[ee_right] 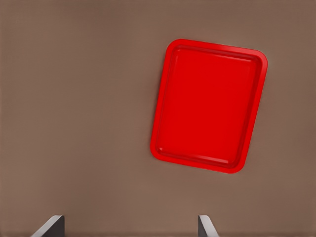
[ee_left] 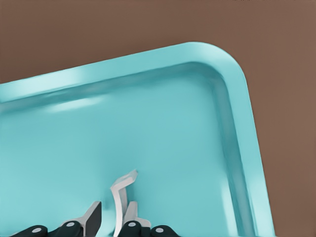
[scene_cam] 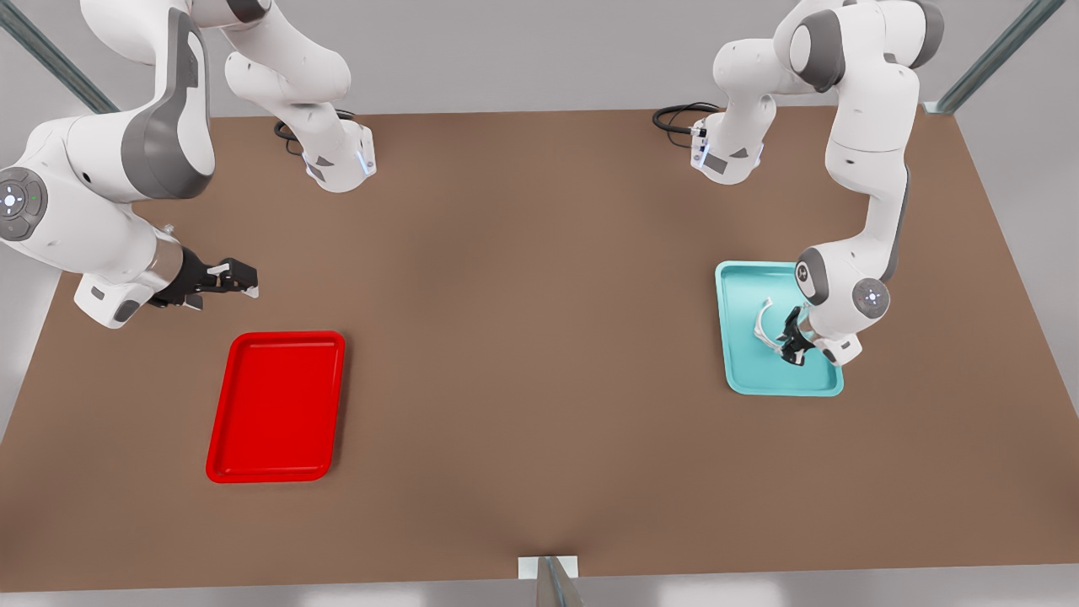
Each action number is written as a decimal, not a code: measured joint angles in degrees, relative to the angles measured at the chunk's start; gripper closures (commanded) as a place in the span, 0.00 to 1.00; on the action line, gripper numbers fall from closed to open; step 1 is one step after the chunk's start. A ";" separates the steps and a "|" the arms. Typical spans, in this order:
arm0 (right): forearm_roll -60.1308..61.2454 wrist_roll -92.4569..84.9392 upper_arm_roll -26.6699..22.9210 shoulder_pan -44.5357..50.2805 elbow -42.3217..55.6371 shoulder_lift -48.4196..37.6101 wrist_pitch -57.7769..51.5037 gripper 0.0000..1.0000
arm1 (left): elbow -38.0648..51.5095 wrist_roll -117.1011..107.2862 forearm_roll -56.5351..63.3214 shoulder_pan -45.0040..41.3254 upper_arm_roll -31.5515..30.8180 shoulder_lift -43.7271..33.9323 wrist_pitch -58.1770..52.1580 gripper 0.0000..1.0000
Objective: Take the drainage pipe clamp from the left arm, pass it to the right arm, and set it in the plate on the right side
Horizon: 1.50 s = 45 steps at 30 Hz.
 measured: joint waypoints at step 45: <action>-0.94 2.31 1.93 15.20 6.90 12.34 7.30 0.00 | 58.95 -90.27 -17.57 -39.59 -2.91 19.23 -19.00 0.79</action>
